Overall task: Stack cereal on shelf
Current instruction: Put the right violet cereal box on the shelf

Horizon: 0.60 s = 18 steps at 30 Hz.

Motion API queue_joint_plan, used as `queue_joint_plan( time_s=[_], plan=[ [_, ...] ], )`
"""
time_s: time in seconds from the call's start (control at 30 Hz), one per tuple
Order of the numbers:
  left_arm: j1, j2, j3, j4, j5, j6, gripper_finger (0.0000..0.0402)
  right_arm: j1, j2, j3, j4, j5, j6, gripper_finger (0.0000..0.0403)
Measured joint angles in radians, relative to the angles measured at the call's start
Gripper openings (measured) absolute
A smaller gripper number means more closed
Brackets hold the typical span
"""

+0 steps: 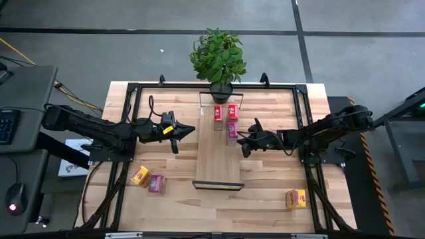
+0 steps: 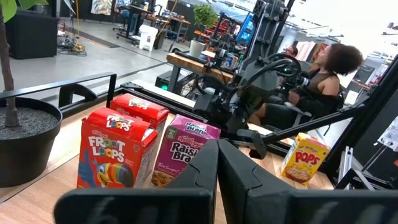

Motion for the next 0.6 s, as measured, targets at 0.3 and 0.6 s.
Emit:
queue_joint_plan(
  time_s=[0.3,0.6],
  plan=[
    [0.0,0.0,0.0,0.0,0.0,0.0,0.0,0.0,0.0,0.0,0.04,-0.053,-0.002,0.0],
    [0.0,0.0,0.0,-0.004,0.001,0.0,0.0,0.0,-0.001,0.0,0.033,-0.079,-0.014,0.0]
  ],
)
